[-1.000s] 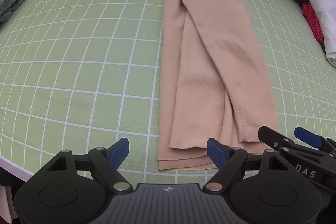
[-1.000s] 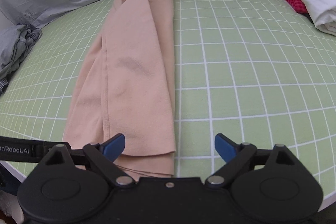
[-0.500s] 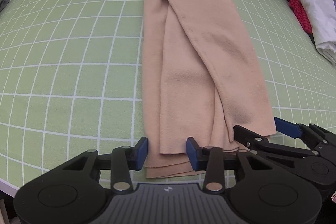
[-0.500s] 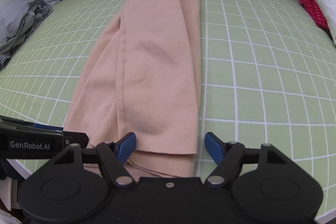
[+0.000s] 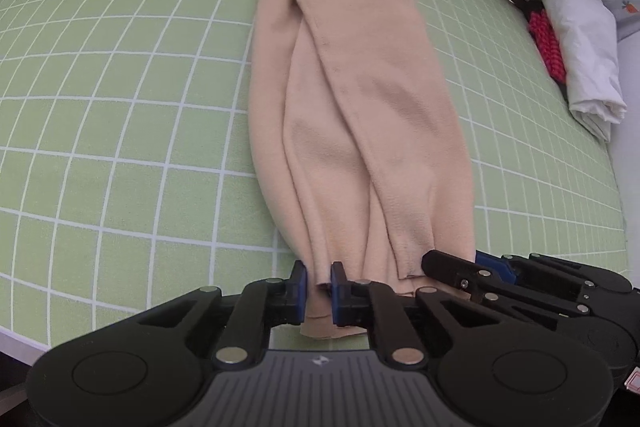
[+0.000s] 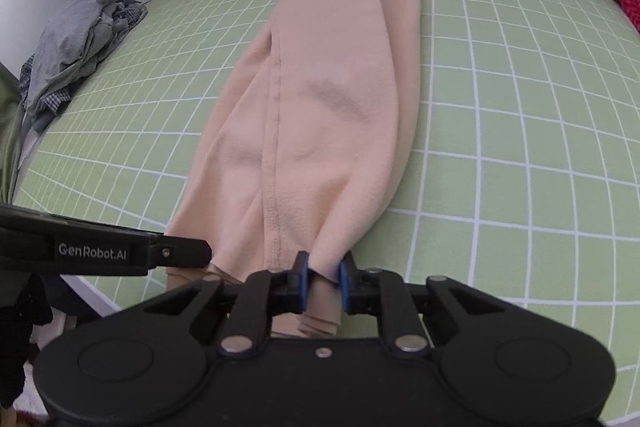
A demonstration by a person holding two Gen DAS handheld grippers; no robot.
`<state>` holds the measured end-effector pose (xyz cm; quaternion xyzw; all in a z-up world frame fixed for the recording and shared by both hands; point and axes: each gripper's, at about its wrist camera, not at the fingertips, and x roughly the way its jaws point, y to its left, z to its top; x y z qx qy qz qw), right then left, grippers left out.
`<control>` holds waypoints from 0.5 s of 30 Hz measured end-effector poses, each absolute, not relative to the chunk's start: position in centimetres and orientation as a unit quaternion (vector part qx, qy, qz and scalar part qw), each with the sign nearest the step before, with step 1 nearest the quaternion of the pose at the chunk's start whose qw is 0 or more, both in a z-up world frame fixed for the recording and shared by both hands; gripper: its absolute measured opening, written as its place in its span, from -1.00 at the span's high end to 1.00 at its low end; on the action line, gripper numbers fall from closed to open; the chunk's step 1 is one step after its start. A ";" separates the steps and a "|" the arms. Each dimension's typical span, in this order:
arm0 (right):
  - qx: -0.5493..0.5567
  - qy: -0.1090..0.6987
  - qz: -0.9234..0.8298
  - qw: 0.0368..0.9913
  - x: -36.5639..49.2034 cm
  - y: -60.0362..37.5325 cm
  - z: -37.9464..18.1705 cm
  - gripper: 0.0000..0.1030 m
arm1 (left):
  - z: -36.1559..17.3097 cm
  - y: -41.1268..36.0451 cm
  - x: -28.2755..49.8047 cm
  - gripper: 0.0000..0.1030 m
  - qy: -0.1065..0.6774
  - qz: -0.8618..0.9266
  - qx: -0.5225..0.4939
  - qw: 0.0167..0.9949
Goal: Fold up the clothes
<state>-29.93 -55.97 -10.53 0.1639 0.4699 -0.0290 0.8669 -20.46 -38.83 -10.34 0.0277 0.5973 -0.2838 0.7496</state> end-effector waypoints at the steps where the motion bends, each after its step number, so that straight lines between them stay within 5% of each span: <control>1: 0.169 0.467 -0.024 0.868 -30.3 -56.1 -10.0 0.70 | -10.1 -38.9 -20.6 0.77 0.595 -0.291 0.027 0.749; 15: 0.140 0.297 0.015 0.945 -24.9 -60.6 3.5 0.76 | 4.8 -43.4 -14.2 0.77 0.420 -0.363 -0.049 0.831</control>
